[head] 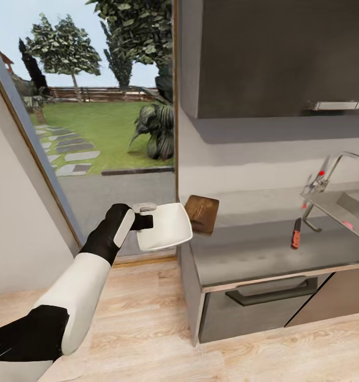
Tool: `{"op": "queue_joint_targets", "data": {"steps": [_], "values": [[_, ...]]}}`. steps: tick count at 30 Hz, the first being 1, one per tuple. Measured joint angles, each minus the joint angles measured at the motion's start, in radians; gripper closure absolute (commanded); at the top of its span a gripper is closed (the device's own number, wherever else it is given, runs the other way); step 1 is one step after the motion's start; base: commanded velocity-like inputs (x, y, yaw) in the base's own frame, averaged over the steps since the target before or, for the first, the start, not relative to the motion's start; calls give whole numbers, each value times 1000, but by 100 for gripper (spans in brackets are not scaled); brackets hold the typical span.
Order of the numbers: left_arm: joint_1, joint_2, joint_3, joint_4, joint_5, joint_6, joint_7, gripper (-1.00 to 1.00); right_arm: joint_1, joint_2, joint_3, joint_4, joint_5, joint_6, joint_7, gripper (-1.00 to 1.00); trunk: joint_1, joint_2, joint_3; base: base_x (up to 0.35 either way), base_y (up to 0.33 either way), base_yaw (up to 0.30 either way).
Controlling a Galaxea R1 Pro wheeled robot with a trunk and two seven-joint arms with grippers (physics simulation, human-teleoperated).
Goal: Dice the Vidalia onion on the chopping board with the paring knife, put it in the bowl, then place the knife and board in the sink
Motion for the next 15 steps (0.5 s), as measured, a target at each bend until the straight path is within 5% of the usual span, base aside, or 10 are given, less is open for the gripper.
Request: {"op": "queue_joint_targets", "data": {"steps": [15], "values": [[0,0,0,1,0,0,0,100,0,0,0,0,0,0,0,-100,0,0,15,121,277,-126]]}}
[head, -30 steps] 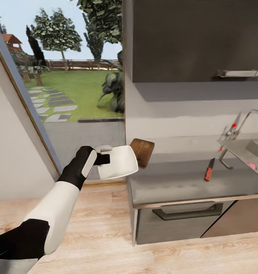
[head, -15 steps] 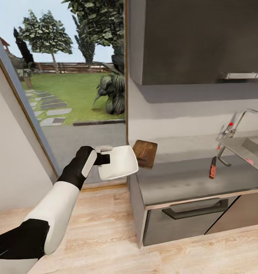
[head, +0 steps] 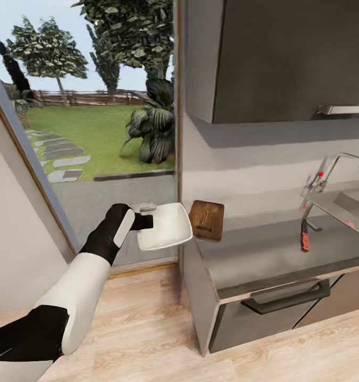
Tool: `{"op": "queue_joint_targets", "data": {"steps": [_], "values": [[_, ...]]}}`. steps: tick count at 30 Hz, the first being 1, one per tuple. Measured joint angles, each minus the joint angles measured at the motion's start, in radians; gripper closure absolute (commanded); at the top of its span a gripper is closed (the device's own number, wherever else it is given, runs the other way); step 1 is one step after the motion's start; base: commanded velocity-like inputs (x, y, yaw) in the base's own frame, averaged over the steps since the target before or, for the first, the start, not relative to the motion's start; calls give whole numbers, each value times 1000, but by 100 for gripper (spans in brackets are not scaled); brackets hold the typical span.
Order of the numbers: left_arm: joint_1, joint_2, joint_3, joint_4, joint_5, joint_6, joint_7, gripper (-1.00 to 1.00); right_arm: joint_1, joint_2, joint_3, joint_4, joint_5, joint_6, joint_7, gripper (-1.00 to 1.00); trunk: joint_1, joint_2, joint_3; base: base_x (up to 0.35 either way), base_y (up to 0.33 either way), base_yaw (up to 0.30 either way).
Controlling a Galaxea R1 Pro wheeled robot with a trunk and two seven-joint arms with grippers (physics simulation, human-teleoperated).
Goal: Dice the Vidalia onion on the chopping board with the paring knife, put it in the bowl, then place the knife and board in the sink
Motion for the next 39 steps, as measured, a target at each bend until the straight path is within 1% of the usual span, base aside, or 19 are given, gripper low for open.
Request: {"op": "queue_joint_targets", "data": {"steps": [22,29,31,32,33,34,35,37,39], "values": [[0,0,0,4,-2,0,0,100,0,0,0,0,0,0,0,-100,0,0,22,140,275,-125],[0,1,0,4,-3,1,0,100,0,-1,2,-2,3,3,-1,-100,0,0,24,14,79,-25],[0,1,0,2,-3,1,0,100,0,-1,3,-10,4,7,-9,-100,0,0,24,-84,186,-3],[0,4,0,2,-4,2,1,100,0,-1,3,-46,8,45,-55,-100,0,0,24,-109,240,-1],[0,5,0,3,-4,2,1,100,0,-1,4,-72,18,75,-76,-100,0,0,24,-114,249,-1],[0,5,0,4,-3,2,1,100,0,-1,4,-102,37,111,-90,-100,0,0,24,-115,252,0],[0,6,0,4,-3,2,1,100,0,0,4,-117,50,131,-94,-100,0,0,24,-117,257,0],[0,6,0,5,-3,2,1,100,0,2,5,-175,111,207,-104,-100,0,0,24,-119,261,0],[0,7,0,6,-3,2,1,100,0,4,4,-226,166,260,-109,-100,0,0,24,-120,263,0]]}}
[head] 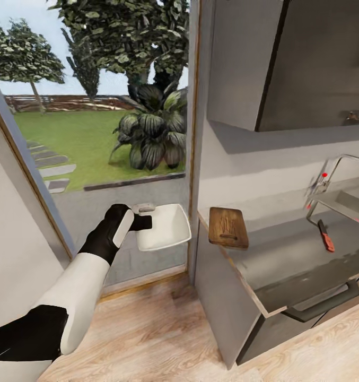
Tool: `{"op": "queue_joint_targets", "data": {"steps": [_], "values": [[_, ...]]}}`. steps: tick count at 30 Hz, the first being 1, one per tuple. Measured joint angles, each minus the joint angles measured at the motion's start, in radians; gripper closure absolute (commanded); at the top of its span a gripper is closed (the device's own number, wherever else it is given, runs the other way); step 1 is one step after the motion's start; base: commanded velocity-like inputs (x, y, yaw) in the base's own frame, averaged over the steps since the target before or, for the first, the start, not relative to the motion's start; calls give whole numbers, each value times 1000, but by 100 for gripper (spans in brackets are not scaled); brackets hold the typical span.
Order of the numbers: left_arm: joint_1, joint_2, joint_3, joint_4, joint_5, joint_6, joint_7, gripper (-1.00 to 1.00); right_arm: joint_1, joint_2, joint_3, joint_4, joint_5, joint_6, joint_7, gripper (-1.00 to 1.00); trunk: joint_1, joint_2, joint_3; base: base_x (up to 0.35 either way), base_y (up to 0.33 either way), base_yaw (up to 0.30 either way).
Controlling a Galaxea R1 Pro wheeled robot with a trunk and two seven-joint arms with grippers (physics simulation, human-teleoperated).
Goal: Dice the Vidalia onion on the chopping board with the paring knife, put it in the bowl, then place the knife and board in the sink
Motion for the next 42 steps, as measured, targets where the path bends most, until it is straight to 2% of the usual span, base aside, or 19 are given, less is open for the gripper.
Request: {"op": "queue_joint_targets", "data": {"steps": [4,6,7,13,16,17,21,24,27,31,33,34,39,42], "values": [[0,1,0,2,0,-1,0,100,0,2,0,-71,38,34,-3,-100,0,0,0,-121,265,0],[0,1,0,4,0,-1,0,100,0,3,0,-113,43,46,-2,-100,0,0,0,-121,266,0],[0,1,0,5,-1,-2,1,100,0,9,1,-191,46,97,-1,-100,0,0,0,-115,267,0],[0,1,0,4,-2,-2,2,100,0,40,1,-337,49,204,-1,-100,0,0,0,-64,160,0],[0,6,0,3,-4,-2,2,100,0,65,13,-424,53,258,0,-100,0,0,0,-11,27,0],[0,9,0,4,-5,-2,2,100,-1,77,32,-479,58,288,2,-100,0,0,0,-4,9,0],[0,16,0,7,-5,-3,4,100,-6,94,86,-598,62,377,1,-100,0,0,0,-1,3,0],[0,24,1,9,-5,-3,6,100,-23,120,129,-703,64,454,0,-100,0,0,0,0,0,0],[0,28,1,10,-3,-3,6,100,-29,136,143,-762,64,478,-1,-100,0,0,0,0,0,0],[0,35,1,10,-4,-3,6,100,-33,161,187,-880,65,545,-1,-100,0,0,0,0,0,0],[0,38,1,10,-3,-3,6,100,-33,167,215,-956,66,595,-1,-100,0,0,0,0,0,0],[0,39,1,10,-3,-3,6,100,-34,168,232,-1026,67,634,-1,-100,0,0,0,0,0,0],[0,40,1,9,-3,-4,6,100,-39,168,250,-1139,67,662,-1,-100,0,0,0,0,0,0],[0,55,1,10,-6,-5,6,100,-54,168,280,-1182,77,670,-1,-100,0,0,0,0,0,0]]}}
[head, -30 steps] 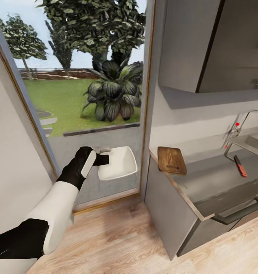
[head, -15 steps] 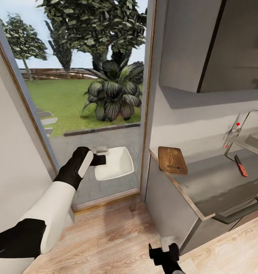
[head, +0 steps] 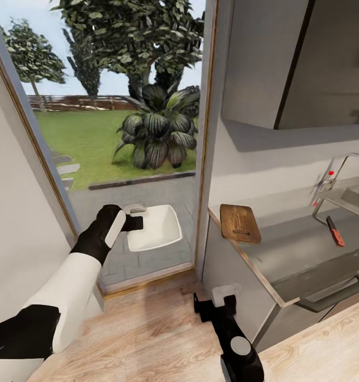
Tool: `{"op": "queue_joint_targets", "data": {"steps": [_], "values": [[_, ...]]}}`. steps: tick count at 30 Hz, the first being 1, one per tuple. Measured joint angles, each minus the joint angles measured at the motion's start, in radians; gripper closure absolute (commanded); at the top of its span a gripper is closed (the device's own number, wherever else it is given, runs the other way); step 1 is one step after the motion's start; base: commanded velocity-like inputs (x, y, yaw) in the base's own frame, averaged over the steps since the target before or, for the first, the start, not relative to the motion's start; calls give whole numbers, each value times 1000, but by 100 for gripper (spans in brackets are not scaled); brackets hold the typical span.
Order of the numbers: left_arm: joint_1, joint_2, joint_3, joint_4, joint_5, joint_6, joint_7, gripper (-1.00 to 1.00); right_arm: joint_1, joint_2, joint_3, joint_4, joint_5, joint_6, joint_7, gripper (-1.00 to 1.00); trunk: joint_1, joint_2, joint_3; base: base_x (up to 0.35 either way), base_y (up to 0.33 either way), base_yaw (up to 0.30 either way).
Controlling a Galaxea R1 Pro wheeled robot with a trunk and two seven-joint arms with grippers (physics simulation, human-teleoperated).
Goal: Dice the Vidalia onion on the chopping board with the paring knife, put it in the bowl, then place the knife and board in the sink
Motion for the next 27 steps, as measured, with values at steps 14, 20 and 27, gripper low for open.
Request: {"op": "queue_joint_targets", "data": {"steps": [14,20,27], "values": [[1,8,-1,31,4,-2,-1,100,-153,0,16,-50,15,36,-1,-100,0,0,0,0,0,0],[1,4,-1,53,6,-3,-2,100,-240,0,16,-67,16,44,-7,-100,0,0,0,0,0,0],[0,3,-1,56,6,-3,-1,100,-294,0,15,-71,16,44,-17,-100,0,0,0,0,0,0]]}}
